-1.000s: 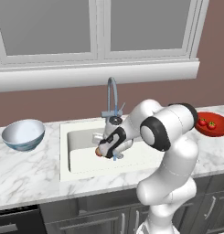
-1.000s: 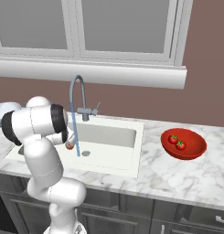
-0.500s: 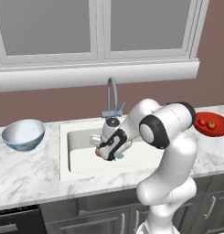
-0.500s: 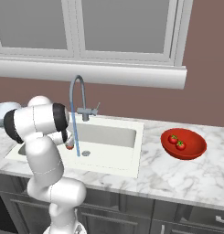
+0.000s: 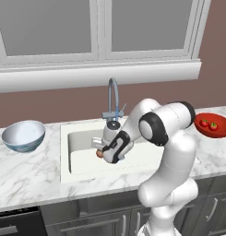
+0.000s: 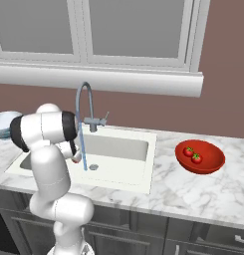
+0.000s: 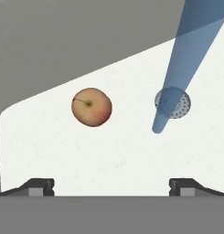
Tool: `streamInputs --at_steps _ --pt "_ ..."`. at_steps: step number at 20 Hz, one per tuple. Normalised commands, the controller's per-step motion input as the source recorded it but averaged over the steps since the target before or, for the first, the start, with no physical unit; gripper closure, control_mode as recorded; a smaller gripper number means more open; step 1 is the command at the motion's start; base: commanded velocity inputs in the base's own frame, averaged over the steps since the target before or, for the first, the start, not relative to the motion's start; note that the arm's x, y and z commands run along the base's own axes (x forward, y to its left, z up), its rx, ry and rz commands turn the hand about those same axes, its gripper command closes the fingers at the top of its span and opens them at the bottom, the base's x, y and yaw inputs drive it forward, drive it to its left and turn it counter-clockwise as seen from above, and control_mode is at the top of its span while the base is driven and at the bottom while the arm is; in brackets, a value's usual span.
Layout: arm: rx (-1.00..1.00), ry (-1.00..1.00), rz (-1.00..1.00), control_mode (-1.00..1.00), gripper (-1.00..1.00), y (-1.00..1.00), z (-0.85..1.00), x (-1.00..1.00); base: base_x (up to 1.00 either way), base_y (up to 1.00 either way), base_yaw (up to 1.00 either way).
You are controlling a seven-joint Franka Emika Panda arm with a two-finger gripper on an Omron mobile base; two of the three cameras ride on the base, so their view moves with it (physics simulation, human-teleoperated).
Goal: Pick the tomatos from the sink and place them in one bowl. Place the peach in the other bowl. Then turn off the sink faucet.
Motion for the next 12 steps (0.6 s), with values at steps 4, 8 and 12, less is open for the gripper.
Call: streamInputs --at_steps 4,8,12 --pt "0.00 0.00 -0.03 -1.00 -1.00 0.00 -0.14 0.14 0.00 0.00 0.00" --pt "0.00 0.00 -0.04 -1.00 -1.00 0.00 -0.15 0.21 0.00 0.00 0.00" --pt "0.00 0.00 -0.04 -1.00 -1.00 0.02 -0.12 0.18 0.00 0.00 0.00"
